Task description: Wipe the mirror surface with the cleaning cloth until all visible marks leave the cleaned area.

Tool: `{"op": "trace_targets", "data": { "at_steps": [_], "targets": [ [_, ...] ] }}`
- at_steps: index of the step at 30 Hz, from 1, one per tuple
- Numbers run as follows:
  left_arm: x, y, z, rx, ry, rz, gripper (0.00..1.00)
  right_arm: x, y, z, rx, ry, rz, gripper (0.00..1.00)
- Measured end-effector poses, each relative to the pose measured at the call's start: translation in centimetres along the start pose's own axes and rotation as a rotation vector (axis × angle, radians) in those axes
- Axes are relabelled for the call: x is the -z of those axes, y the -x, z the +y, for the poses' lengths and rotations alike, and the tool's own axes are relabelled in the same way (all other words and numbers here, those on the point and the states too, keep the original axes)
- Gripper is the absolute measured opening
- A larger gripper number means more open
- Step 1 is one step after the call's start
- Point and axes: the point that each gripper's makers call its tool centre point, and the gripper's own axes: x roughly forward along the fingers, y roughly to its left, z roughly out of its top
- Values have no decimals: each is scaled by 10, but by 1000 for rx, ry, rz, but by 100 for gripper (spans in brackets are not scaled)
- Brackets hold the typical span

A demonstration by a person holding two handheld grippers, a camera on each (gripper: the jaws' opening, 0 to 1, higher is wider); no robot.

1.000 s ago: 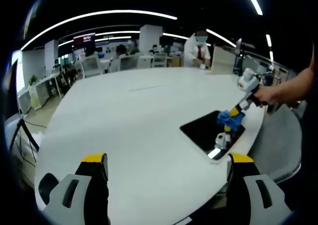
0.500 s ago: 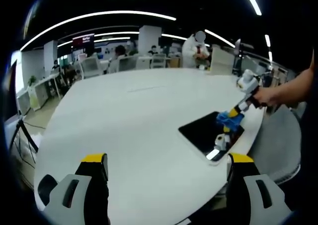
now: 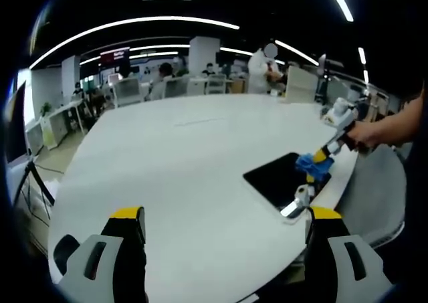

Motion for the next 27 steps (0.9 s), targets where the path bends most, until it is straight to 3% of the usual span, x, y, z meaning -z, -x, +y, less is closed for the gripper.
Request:
{"op": "trace_targets", "data": {
  "at_steps": [17,27],
  "targets": [
    [3,2,-5,8,-2,4,100,31,16,10,-5,-29,17,1],
    [9,2,-7,10,5,16,100,41,22,14,2,-24,24,1]
  ]
}}
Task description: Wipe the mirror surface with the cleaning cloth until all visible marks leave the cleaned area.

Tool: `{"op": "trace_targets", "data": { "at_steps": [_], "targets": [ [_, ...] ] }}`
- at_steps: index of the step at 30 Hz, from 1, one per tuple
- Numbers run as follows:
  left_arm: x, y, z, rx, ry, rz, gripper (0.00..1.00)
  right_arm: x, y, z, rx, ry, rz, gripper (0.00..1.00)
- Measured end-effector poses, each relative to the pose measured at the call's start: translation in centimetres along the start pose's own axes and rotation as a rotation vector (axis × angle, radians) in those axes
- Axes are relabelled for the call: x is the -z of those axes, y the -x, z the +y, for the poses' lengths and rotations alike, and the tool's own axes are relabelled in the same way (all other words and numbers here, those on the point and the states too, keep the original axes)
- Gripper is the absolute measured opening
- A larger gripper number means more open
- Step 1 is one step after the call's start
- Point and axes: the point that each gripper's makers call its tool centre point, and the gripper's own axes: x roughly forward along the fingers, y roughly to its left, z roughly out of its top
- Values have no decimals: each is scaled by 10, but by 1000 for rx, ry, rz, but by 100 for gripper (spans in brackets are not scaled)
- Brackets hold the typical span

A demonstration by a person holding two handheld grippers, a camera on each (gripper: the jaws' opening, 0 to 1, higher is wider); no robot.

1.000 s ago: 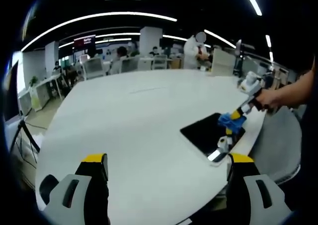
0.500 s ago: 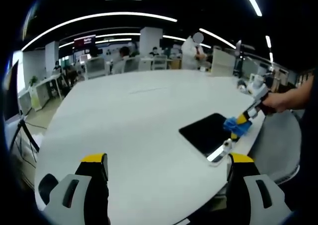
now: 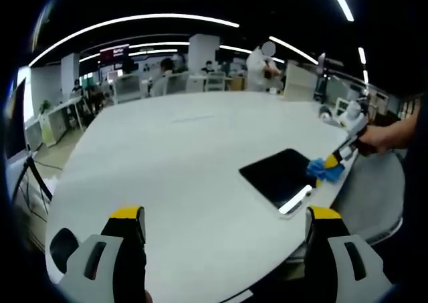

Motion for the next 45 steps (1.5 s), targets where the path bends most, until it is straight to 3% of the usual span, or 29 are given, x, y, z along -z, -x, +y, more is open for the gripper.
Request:
{"op": "trace_targets", "data": {
  "at_steps": [8,13,27,45],
  "targets": [
    [-4,0,0,2,0,-7,100,-1,-2,0,2,-7,11,1],
    [-4,-1,1,3,1,-10,100,-2,-1,1,8,-63,2,1],
    [-1,3,0,-8,14,-12,100,-8,-13,24,5,-18,11,0],
    [5,8,3,-20,26,-12,100,-21,-41,84,-65,49,32,0]
  ]
}}
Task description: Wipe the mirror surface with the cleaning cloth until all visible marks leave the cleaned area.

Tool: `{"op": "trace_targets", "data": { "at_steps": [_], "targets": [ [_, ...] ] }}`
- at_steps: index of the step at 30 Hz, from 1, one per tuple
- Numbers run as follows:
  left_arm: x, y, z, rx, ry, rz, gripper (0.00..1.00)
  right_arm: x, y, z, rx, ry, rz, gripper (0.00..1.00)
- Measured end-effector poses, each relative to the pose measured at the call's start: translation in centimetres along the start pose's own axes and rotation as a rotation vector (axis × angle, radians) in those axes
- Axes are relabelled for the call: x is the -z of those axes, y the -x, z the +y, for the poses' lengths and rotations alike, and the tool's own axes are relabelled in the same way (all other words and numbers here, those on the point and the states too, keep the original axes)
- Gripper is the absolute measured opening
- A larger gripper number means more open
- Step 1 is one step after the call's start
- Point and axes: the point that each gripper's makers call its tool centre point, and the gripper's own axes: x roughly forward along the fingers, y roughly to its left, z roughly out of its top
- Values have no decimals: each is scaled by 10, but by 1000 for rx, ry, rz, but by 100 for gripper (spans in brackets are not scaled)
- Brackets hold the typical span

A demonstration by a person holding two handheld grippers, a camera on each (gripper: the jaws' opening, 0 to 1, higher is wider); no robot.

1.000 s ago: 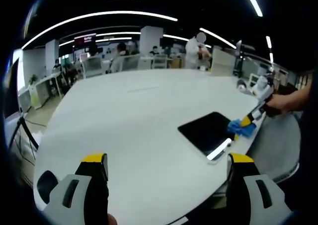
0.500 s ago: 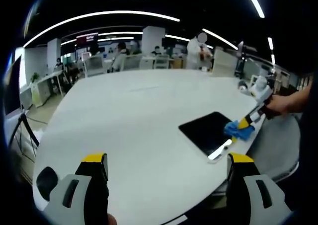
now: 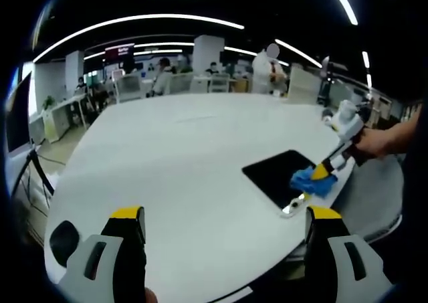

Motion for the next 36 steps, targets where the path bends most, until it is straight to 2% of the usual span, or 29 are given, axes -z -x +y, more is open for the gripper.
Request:
{"op": "trace_targets", "data": {
  "at_steps": [31,34,36],
  "targets": [
    [4,7,11,-6,12,6,100,-23,-39,72,-97,81,37,0],
    [4,7,12,-8,15,7,100,-25,-42,83,-95,149,48,0],
    [5,8,12,-7,14,9,100,-26,-47,91,-112,136,50,0]
  ]
}}
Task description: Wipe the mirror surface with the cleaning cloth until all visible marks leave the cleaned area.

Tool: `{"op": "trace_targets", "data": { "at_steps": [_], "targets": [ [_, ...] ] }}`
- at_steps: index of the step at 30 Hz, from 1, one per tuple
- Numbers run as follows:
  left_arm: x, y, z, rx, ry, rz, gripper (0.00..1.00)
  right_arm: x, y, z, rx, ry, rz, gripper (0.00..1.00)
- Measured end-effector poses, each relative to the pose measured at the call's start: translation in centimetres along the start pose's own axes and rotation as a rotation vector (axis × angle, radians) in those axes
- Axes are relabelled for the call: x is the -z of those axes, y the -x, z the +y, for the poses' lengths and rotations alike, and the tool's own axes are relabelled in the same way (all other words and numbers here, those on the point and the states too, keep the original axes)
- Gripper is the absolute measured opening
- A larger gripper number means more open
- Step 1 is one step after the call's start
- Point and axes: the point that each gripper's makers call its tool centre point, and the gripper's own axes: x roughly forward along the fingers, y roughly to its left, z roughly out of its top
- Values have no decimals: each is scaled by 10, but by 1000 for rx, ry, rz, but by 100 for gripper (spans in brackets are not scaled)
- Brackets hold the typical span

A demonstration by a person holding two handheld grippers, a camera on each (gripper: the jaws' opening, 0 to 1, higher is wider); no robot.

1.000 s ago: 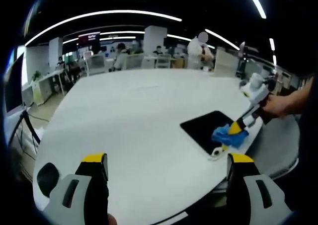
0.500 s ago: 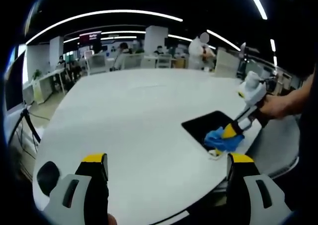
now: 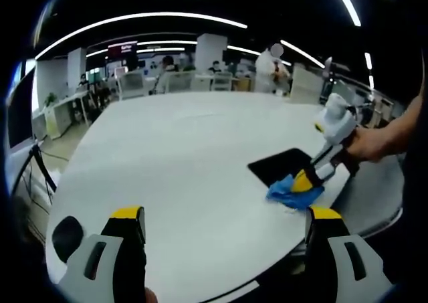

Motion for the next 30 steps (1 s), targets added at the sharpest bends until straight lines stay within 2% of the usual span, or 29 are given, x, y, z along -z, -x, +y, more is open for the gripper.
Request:
{"op": "trace_targets", "data": {
  "at_steps": [4,17,30],
  "targets": [
    [0,1,2,-3,3,-2,100,-1,-1,0,7,31,8,0],
    [3,-1,5,-5,4,2,100,-2,0,-2,-3,34,12,0],
    [8,2,9,-7,14,7,100,-34,-12,-21,23,52,1,0]
  ]
}}
